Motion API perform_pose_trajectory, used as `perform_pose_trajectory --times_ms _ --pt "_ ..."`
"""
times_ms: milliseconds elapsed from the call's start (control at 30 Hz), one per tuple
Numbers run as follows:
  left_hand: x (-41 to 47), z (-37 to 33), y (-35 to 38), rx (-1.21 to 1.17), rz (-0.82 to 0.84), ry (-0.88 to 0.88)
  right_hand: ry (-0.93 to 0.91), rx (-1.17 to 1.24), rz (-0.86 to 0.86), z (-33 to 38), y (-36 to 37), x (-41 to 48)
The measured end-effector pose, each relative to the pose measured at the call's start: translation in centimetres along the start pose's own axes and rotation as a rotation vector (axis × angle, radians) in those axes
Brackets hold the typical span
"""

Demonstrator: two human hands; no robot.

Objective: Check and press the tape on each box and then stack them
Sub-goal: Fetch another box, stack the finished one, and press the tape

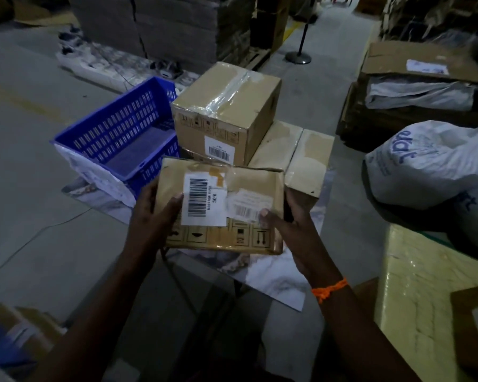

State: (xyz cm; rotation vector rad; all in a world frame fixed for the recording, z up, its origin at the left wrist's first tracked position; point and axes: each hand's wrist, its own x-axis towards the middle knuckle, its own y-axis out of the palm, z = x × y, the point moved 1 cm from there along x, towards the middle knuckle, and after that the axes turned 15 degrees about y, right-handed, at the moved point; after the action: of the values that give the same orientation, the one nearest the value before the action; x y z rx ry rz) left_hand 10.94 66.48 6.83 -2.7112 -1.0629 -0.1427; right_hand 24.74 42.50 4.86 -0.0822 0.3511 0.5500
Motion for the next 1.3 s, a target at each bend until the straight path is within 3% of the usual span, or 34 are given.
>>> perform_pose_trajectory --times_ms 167,267,600,833,1033,1300 --pt "-4.5 4.0 -4.8 -0.105 -0.119 0.099 -0.042 -0.127 0.022 -4.0 3.1 -1.6" --pt "-7.9 7.0 -5.7 -0.211 -0.129 -0.027 -0.015 -0.124 -0.002 -7.4 3.2 -2.8" --pt "-13.9 11.2 -3.0 -0.126 -0.113 -0.287 0.282 0.096 -0.253 -14.9 -0.5 -7.1" --pt "-12.0 12.5 -2.6 -0.043 -0.071 -0.294 0.239 0.055 -0.346 -15.9 -0.4 -4.8" --pt "-10.1 12.3 -1.4 0.018 -0.088 -0.259 0.192 -0.109 -0.328 -15.3 -1.0 -2.1" --pt "-3.4 12.6 -1.3 0.073 0.086 -0.285 0.228 -0.192 -0.150 -10.2 0.4 5.6"
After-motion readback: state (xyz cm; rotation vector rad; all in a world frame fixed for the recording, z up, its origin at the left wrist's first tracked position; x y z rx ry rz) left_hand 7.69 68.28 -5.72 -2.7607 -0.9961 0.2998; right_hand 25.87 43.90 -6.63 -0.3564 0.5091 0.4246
